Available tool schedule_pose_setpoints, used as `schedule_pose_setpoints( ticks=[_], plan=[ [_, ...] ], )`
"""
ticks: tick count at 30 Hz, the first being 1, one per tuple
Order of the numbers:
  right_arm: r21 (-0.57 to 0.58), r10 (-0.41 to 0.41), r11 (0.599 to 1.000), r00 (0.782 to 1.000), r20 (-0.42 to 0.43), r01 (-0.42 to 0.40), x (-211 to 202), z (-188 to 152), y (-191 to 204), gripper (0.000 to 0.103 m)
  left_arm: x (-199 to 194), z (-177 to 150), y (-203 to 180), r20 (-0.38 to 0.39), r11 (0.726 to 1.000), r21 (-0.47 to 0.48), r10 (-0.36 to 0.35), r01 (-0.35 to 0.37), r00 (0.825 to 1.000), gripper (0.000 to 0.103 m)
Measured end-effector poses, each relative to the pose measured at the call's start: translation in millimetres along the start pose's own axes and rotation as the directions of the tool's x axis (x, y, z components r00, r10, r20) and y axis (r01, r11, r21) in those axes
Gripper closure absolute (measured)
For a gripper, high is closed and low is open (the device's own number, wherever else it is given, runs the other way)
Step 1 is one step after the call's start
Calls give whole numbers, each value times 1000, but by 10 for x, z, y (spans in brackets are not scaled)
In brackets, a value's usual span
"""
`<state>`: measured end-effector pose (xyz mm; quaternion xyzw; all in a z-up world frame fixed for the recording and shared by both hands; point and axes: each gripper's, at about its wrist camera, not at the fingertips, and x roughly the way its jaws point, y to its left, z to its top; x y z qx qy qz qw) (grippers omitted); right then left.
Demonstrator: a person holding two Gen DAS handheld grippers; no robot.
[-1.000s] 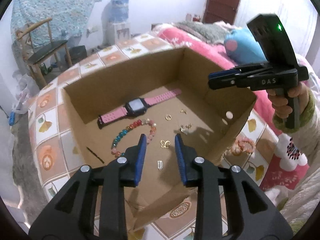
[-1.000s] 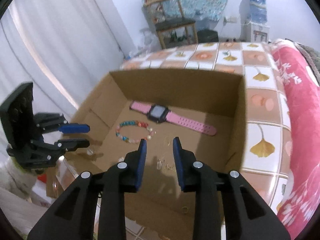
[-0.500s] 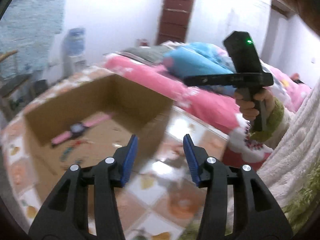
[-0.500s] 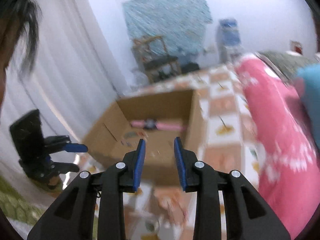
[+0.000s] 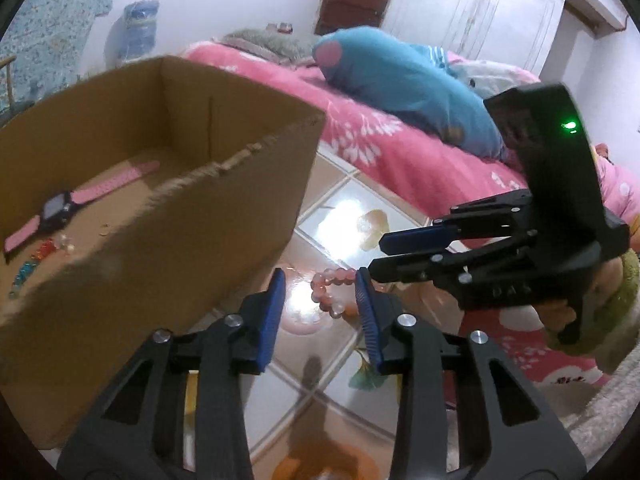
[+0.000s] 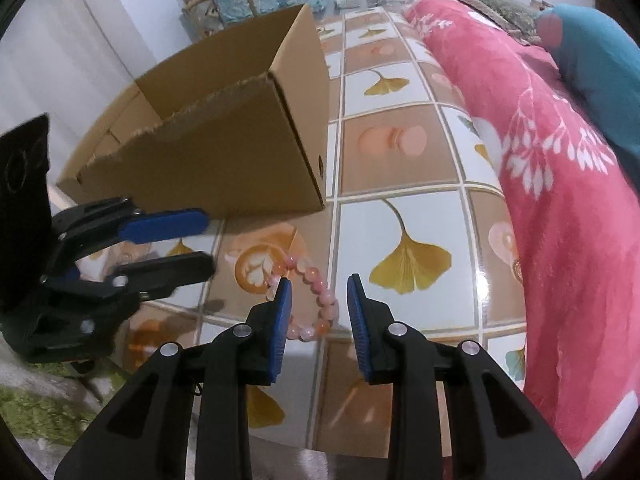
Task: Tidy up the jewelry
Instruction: 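Move the left tool to the pink bead bracelet and close on it, then lift the pink bead bracelet into the box and open the left tool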
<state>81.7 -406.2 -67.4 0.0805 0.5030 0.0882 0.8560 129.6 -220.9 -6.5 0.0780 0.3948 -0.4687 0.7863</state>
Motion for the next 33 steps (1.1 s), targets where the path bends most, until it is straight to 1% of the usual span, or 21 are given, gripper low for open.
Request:
schedule_pose_setpoints(
  ticks=[4, 5, 7, 10, 15, 17, 21, 22, 26, 28, 33],
  plan=[
    [-30, -7, 1000, 1000, -13, 6, 83, -19, 13, 82, 145, 13, -65, -28, 1000, 21, 3, -2, 1000, 76],
    [-35, -7, 999, 1000, -17, 6, 84, -19, 19, 85, 176, 17, -66, -36, 1000, 22, 7, -6, 999, 77],
    [-52, -12, 999, 1000, -26, 10, 120, -56, 23, 86, 251, 22, -58, -52, 1000, 20, 10, -9, 999, 80],
    [-81, -21, 997, 999, -31, 19, 154, -96, 32, 88, 321, 35, -36, -73, 1000, 13, 22, -21, 997, 81],
    [-124, -27, 992, 1000, -16, 24, 163, -126, 75, 90, 468, 28, -13, -122, 999, 11, 53, -52, 991, 83],
    [-137, -33, 990, 999, -5, 32, 163, -140, 88, 91, 518, 24, -10, -136, 999, 7, 53, -52, 989, 84],
    [-150, -37, 988, 999, 12, 38, 163, -158, 95, 93, 540, 22, -69, -134, 997, 28, 76, -72, 988, 86],
    [-150, -38, 988, 999, 17, 40, 158, -165, 98, 93, 545, 21, -75, -134, 997, 25, 70, -67, 989, 89],
    [-146, -37, 988, 999, 32, 41, 142, -184, 90, 93, 529, 10, -102, -126, 997, 31, 72, -69, 989, 91],
    [-137, -33, 990, 999, 41, 39, 122, -187, 77, 93, 507, 8, -109, -122, 997, 27, 70, -67, 990, 95],
    [-133, -34, 990, 997, 73, 43, 29, -148, 68, 93, 406, 61, -129, -85, 998, 16, 63, -61, 994, 95]
  ],
)
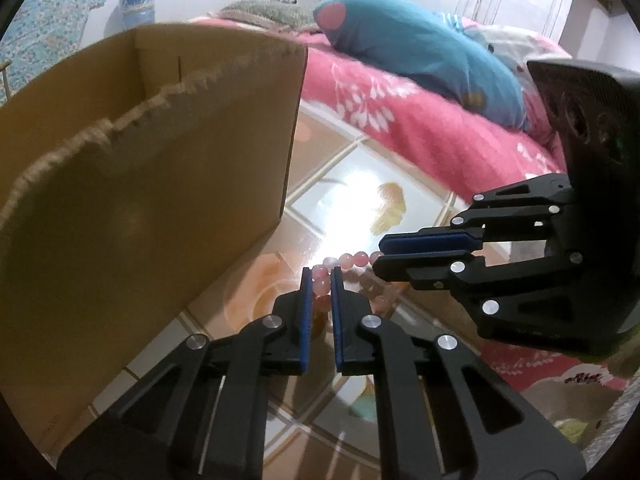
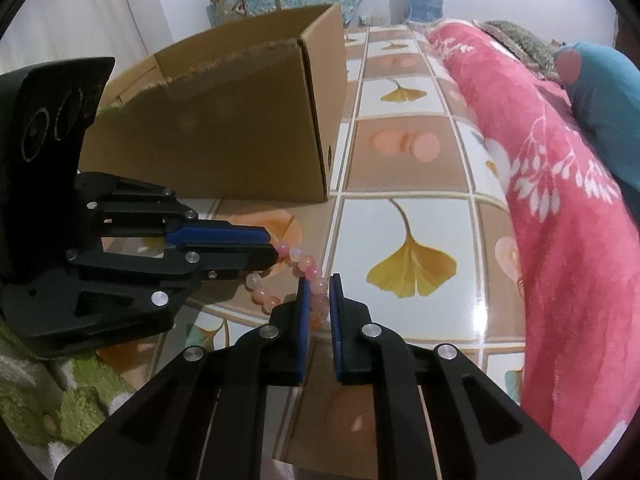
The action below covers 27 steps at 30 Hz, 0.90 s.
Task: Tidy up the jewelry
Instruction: 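Lift the pink bead bracelet into the box and open the left tool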
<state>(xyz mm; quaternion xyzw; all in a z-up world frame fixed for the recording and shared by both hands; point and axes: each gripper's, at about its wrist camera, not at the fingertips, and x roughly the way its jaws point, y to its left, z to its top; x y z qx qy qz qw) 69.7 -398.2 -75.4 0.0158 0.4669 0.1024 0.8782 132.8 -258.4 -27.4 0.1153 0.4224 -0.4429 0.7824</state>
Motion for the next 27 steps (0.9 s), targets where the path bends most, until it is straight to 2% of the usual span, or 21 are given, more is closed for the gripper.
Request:
schedule_pose_setpoints(
  ticks=[5, 9, 14, 18, 20, 21, 24, 27],
  plan=[
    [-18, -8, 1000, 998, 62, 10, -229, 117, 42, 93, -264, 117, -34, 73, 1000, -6, -7, 8, 997, 95],
    [-66, -1, 998, 990, 144, 11, -542, 312, 165, 93, -658, 253, -47, 177, 1000, 4, 1, -1, 984, 95],
    [-224, 56, 975, 959, 278, 8, -961, 670, 524, 93, -1317, 395, 89, 337, 999, -5, 46, -47, 941, 95],
    [-362, 129, 932, 938, 322, -4, -999, 1001, 804, 93, -1631, 448, 277, 398, 993, -34, 115, -110, 910, 95],
    [-404, 175, 914, 936, 304, -40, -897, 1172, 879, 93, -1692, 460, 455, 386, 989, -78, 147, -126, 911, 95],
    [-416, 188, 908, 940, 285, -55, -820, 1258, 901, 93, -1681, 456, 593, 367, 987, -108, 152, -120, 918, 95],
    [-428, 243, 889, 959, 147, -160, -423, 1573, 920, 93, -1556, 399, 974, 284, 974, -198, 166, -112, 944, 95],
    [-405, 261, 884, 965, 16, -233, -94, 1744, 904, 93, -1393, 333, 1189, 237, 966, -247, 139, -79, 962, 95]
  ],
)
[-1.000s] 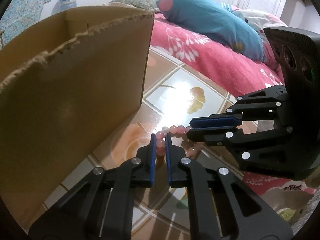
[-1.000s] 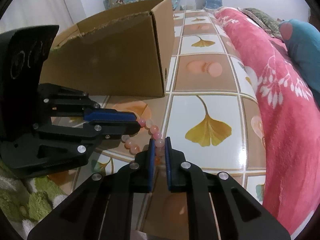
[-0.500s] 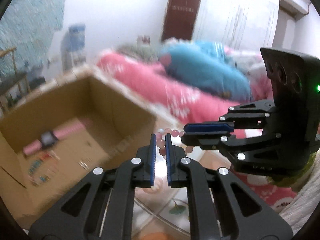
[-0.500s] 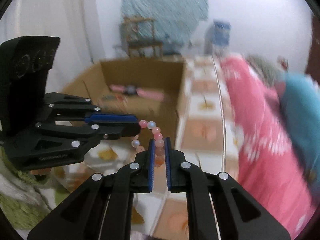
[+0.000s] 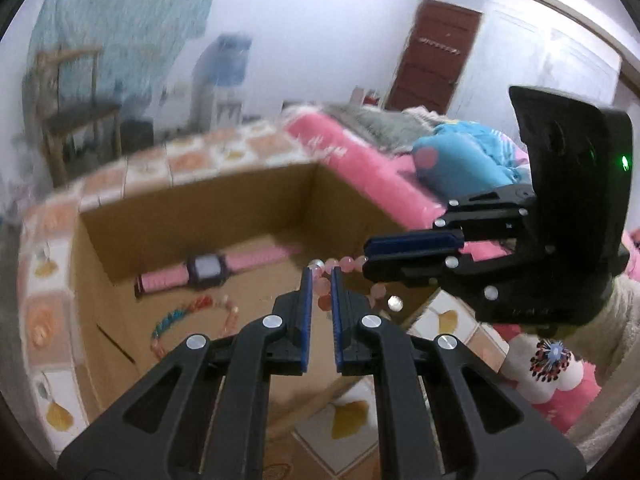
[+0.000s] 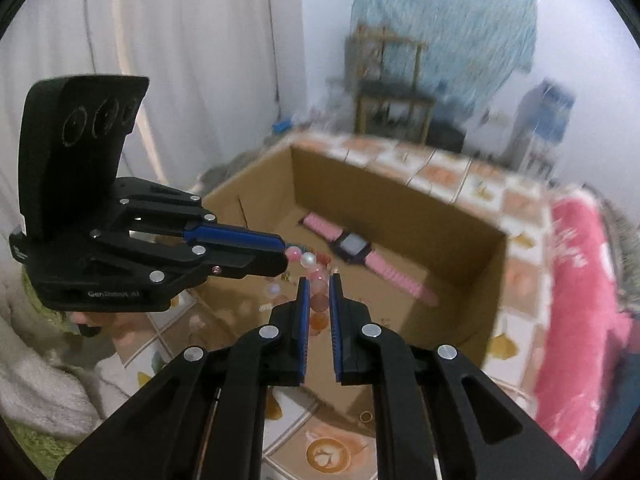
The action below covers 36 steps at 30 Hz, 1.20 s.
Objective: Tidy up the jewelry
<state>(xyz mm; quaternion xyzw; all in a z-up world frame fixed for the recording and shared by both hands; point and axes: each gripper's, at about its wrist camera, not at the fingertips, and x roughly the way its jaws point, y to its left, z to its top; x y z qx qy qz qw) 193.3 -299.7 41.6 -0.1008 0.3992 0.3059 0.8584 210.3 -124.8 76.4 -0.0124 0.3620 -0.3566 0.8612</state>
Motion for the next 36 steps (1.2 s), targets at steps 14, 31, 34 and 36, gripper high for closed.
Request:
schedule_pose_setpoints(
  ticks=[14, 31, 34, 36],
  plan=[
    [106, 214, 977, 852, -479, -186, 1036, -31, 23, 93, -154, -338, 339, -21, 993, -109, 44, -46, 999, 86],
    [279, 218, 953, 913, -346, -121, 661, 56, -357, 93, -773, -714, 298, 129, 988, -115, 122, -107, 984, 52],
    [327, 257, 933, 914, -313, -150, 615, 59, -351, 93, -809, -721, 336, 139, 987, -121, 121, -104, 983, 52],
    [357, 286, 918, 910, -301, -170, 652, 58, -332, 93, -820, -725, 349, 144, 987, -123, 119, -102, 982, 51]
  ],
)
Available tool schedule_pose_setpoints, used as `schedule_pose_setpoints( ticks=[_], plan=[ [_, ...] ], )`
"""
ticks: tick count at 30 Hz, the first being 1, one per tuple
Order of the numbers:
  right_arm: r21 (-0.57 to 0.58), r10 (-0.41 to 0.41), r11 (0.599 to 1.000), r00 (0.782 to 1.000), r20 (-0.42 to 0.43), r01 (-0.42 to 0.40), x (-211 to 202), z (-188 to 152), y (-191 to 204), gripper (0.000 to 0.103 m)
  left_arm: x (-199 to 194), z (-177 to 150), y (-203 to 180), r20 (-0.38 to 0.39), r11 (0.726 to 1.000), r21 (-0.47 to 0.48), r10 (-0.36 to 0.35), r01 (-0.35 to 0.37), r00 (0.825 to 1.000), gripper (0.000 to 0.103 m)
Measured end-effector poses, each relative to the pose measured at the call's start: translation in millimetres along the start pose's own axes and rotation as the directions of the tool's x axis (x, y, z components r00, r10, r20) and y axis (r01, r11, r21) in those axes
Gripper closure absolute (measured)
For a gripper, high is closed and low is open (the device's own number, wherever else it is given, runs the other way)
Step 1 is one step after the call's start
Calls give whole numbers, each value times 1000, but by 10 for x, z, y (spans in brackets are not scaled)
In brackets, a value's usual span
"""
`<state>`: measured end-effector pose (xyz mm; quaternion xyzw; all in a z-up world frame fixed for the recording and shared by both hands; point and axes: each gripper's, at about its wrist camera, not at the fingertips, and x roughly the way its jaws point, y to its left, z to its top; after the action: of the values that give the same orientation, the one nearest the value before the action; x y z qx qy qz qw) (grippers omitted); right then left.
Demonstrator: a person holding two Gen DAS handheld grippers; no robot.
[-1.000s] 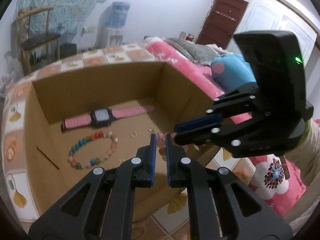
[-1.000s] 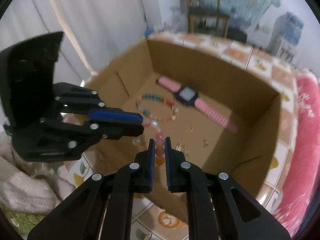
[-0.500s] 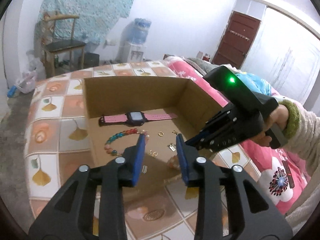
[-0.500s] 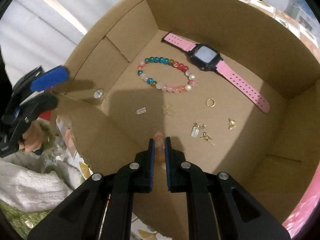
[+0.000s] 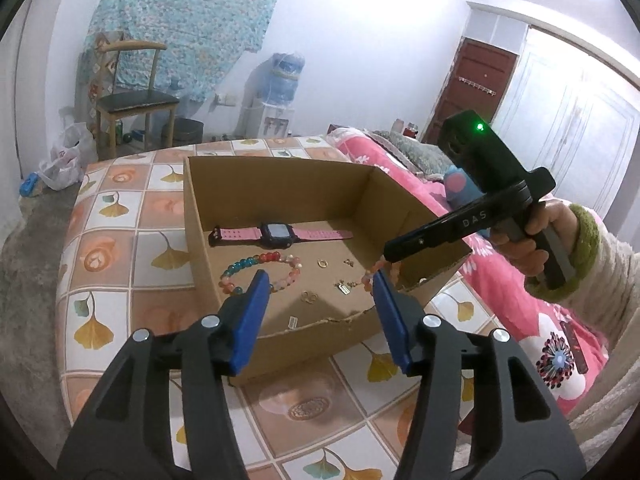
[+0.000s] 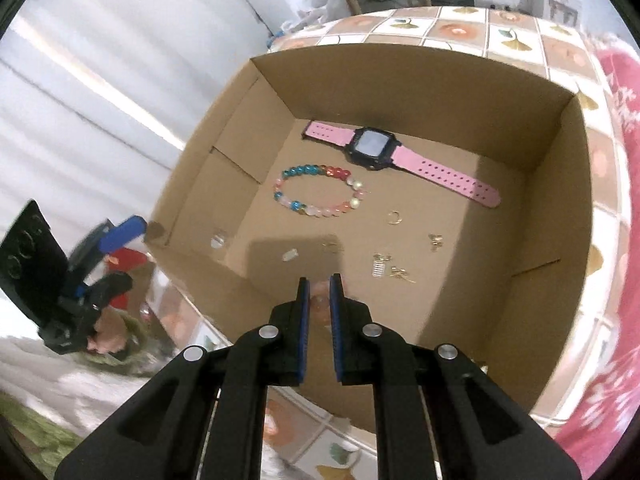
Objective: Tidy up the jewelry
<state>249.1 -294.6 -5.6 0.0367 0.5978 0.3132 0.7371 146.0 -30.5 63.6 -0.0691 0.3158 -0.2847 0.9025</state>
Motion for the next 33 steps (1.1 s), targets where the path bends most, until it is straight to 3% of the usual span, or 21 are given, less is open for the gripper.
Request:
schedule_pose_setpoints(
  ticks=[4, 10, 17, 22, 26, 28, 33],
  plan=[
    [33, 32, 999, 999, -28, -31, 174, 22, 29, 93, 14, -29, 1, -2, 1000, 7, 14, -14, 1000, 47],
    [61, -34, 997, 997, -63, 37, 264, -16, -21, 91, 36, -89, -60, -10, 996, 50, 77, -76, 997, 36],
    [65, -108, 993, 990, 89, 103, -171, -269, 75, 79, -93, -65, -144, 37, 991, 79, 106, -109, 994, 18],
    [48, -140, 990, 949, 281, 132, -483, -561, 319, 54, -262, -27, -190, 109, 992, 65, 102, -109, 989, 10],
    [77, -169, 986, 880, 444, 151, -589, -779, 483, 30, -326, -7, -193, 149, 991, 26, 128, -134, 981, 8],
    [91, -195, 981, 841, 505, 172, -601, -864, 538, 27, -350, -8, -193, 167, 988, -3, 155, -157, 974, 8],
    [75, -283, 954, 791, 543, 290, -537, -937, 684, 23, -379, -50, -240, 177, 956, -100, 290, -276, 941, 8]
  ],
)
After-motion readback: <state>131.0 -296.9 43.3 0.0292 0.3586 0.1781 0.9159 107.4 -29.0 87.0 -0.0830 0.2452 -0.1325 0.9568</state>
